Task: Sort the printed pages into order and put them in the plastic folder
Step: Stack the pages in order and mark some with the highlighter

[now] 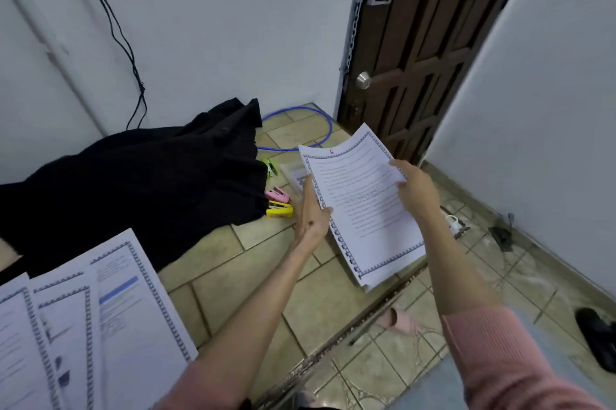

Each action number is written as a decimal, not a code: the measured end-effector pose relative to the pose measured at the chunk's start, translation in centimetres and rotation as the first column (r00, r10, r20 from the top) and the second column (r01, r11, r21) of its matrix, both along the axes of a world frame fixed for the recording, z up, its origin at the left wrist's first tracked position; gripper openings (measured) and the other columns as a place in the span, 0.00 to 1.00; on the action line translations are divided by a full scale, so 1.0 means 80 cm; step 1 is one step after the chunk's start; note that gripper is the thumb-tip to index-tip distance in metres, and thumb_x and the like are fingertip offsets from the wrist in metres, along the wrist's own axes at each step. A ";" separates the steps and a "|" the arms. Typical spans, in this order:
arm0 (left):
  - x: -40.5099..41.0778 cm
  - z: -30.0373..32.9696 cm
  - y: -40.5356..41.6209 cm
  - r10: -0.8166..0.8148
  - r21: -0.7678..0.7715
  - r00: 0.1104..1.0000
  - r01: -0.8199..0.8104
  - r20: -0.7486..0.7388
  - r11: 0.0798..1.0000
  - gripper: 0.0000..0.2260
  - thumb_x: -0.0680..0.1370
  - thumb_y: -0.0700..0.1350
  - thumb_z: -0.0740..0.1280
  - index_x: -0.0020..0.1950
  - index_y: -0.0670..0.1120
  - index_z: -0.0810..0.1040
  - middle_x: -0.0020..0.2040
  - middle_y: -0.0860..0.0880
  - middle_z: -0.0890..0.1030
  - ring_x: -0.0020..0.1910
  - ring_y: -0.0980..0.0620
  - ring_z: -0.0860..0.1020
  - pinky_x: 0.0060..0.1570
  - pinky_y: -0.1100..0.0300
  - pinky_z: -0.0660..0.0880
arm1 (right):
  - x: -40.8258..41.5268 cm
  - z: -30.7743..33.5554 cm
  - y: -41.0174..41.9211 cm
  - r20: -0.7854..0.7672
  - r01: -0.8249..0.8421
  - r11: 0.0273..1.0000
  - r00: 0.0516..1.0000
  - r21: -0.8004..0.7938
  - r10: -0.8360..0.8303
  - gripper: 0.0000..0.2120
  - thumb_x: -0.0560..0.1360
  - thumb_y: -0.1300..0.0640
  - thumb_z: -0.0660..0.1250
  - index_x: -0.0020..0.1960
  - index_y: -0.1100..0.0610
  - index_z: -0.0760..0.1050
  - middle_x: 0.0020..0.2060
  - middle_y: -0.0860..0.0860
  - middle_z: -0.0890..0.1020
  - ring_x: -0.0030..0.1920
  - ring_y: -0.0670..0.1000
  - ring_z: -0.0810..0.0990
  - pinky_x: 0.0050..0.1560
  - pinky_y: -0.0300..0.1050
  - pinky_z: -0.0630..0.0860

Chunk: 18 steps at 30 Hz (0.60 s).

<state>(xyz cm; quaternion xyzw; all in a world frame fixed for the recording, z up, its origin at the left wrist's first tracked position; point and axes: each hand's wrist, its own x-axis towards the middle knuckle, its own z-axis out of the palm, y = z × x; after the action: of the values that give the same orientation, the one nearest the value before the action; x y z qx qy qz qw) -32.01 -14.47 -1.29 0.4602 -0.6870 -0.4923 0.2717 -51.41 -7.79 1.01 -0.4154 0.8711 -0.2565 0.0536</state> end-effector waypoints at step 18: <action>-0.015 -0.038 0.012 -0.117 -0.137 0.680 0.307 0.724 0.942 0.25 0.83 0.49 0.47 0.77 0.40 0.45 0.77 0.37 0.43 0.76 0.41 0.41 0.74 0.50 0.38 | 0.041 -0.076 -0.035 -0.007 -0.129 0.884 0.989 0.449 0.148 0.26 0.81 0.42 0.44 0.77 0.46 0.46 0.78 0.53 0.45 0.77 0.58 0.42 0.72 0.64 0.41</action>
<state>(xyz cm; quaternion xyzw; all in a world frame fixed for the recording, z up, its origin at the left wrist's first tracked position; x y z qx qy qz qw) -33.23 -13.54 -4.33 0.4921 -0.8428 -0.2173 -0.0163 -48.10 -10.61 -5.04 -0.4583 0.8756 -0.0365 0.1481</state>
